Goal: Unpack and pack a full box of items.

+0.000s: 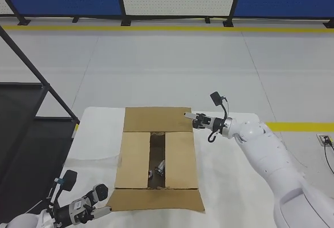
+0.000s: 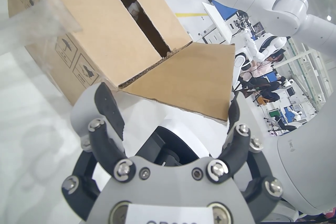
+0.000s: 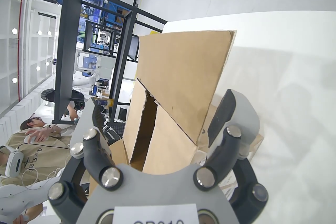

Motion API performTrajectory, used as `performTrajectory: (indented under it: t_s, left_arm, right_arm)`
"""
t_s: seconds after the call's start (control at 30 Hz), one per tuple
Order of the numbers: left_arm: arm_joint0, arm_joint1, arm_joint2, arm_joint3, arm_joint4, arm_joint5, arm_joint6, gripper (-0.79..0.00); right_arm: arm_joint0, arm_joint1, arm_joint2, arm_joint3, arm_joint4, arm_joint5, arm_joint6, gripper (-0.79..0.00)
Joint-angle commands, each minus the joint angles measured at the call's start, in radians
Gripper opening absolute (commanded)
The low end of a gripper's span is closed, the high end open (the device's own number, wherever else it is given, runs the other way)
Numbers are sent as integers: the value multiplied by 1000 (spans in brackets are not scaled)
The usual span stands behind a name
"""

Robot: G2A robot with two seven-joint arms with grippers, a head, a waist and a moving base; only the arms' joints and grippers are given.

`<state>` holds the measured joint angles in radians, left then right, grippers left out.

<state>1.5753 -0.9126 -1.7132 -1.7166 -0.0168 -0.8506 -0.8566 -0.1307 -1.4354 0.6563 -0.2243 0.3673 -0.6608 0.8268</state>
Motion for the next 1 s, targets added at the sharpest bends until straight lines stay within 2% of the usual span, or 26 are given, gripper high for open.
performTrajectory:
  t_s: [0.0,0.23,0.4,0.67,0.83,0.97]
  left_arm:
    - [0,0,0,0,0,0,0,0]
    - [0,0,0,0,0,0,0,0]
    - [-2,-1,-15,-19,77,52,59,0]
    - [-2,-1,-15,-19,77,52,59,0]
    - [-2,-1,-15,-19,77,52,59,0]
    - [3,-1,-13,-43,107,64,82,0]
  right_arm:
    - [0,0,0,0,0,0,0,0]
    - [0,0,0,0,0,0,0,0]
    - [13,1,13,4,21,2,48,0]
    - [13,1,13,4,21,2,48,0]
    - [-24,11,20,-56,-10,1,-41,0]
    - [-45,30,48,-97,-1,-50,-34,0]
